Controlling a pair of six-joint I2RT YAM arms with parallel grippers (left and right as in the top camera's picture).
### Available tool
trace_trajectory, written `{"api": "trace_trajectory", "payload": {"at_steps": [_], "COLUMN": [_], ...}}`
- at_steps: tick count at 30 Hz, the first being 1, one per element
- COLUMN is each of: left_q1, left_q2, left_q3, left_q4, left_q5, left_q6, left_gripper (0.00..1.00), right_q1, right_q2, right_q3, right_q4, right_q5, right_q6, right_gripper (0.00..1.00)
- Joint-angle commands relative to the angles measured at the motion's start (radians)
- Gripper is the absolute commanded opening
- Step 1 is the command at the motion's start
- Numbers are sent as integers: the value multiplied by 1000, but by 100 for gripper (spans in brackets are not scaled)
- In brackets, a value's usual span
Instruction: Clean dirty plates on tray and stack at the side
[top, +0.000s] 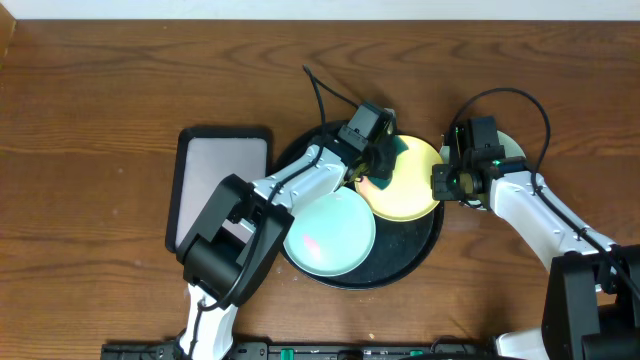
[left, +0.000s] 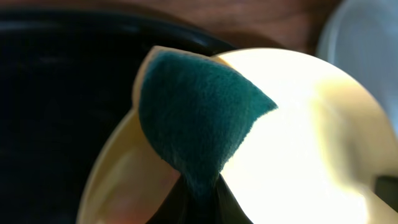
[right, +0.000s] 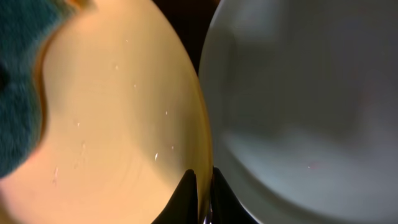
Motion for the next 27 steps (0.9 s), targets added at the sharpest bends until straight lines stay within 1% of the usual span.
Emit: {"api": "trace_trajectory", "payload": {"at_steps": [1,9,11,13,17,19,26,27], "left_q1": [-21,-21,-21,-21,-21,-21,-20,-20], "left_q2": [29,-163,-216,-233,-222,-206,-109,-95], "left_q3": [7,34,34,34,29,24,23,23], "left_q4": [-27,-24,-40,-67,-118,-141,-154,-154], "left_q5": [245,239,172,77,-58,-96,-117,-117], "left_q6": [-21,-26,-26,-26,-26,-26,-28,-42], "left_gripper": [7,7,8,8,8,7,8,7], "right_q1": [0,0,0,0,0,0,0,0], "right_q2": [-15,-15,-15,-15,-15,-15,-15,-15], "right_q3": [-8,-8,-8,-8,-8,-8,-8,-8], "right_q4": [5,4,4,4,2,2,2,2], "right_q5": [-9,-9,-9,-9,-9,-9,-9,-9], "right_q6": [0,0,0,0,0,0,0,0], "right_gripper": [6,6,9,10,11,11,11,11]}}
